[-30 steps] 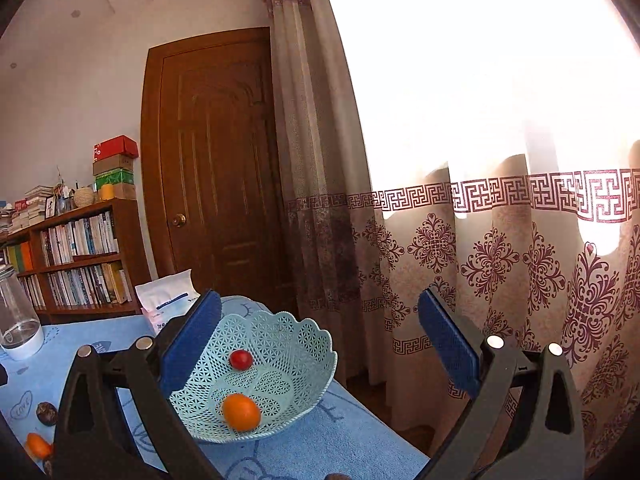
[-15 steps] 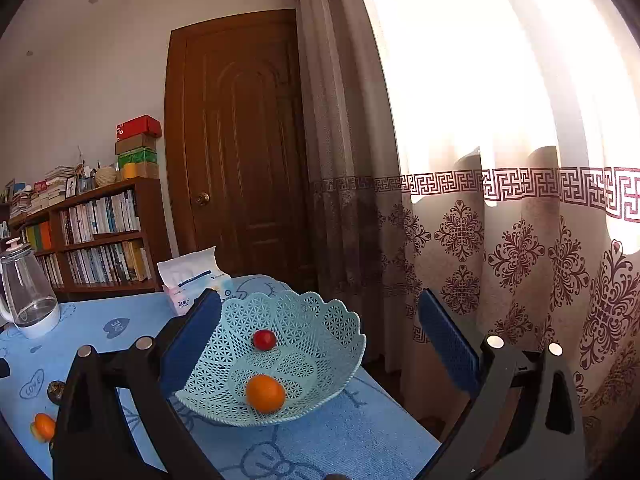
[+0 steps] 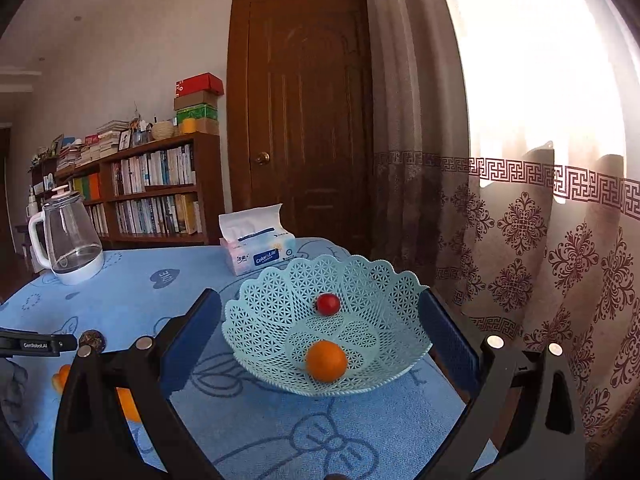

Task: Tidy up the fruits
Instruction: 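Move the left gripper back to the fruit pile and grasp the dark brown fruit, then grasp the large orange with the right gripper while the left holds the brown fruit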

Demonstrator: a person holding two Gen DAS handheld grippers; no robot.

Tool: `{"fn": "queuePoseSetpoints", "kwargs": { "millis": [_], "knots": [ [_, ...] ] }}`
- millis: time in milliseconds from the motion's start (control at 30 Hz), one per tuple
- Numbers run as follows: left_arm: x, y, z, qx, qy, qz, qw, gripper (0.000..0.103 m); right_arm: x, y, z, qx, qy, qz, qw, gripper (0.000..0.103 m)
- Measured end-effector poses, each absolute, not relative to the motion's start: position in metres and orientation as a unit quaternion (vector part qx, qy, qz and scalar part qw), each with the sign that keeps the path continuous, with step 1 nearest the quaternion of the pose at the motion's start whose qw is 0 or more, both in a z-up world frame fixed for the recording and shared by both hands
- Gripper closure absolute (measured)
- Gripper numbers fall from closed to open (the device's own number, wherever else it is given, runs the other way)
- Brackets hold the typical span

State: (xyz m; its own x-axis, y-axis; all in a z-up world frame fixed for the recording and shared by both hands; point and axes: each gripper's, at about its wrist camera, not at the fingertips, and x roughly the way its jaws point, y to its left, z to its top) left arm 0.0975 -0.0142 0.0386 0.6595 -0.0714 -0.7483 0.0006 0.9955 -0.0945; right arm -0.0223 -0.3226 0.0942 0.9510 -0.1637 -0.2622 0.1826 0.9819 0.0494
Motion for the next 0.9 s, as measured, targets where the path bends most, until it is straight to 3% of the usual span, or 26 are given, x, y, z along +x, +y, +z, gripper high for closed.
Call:
{"fn": "queuePoseSetpoints", "kwargs": {
  "millis": [233, 300, 467, 900],
  "knots": [
    [0.113, -0.026, 0.034, -0.022, 0.42, -0.035, 0.907, 0.011, -0.016, -0.298, 0.089, 0.033, 0.167, -0.008, 0.985, 0.003],
    [0.12, -0.03, 0.031, -0.02, 0.429, -0.042, 0.902, 0.02, -0.015, -0.292, 0.087, 0.025, 0.173, 0.011, 0.984, 0.003],
    [0.129, -0.04, 0.027, -0.01, 0.438, -0.059, 0.897, 0.026, -0.012, -0.279, 0.082, 0.019, 0.199, 0.064, 0.978, 0.003],
    [0.139, -0.041, 0.02, -0.012, 0.436, -0.068, 0.897, 0.06, -0.006, -0.259, 0.07, 0.016, 0.25, 0.154, 0.956, 0.003]
  ]
}}
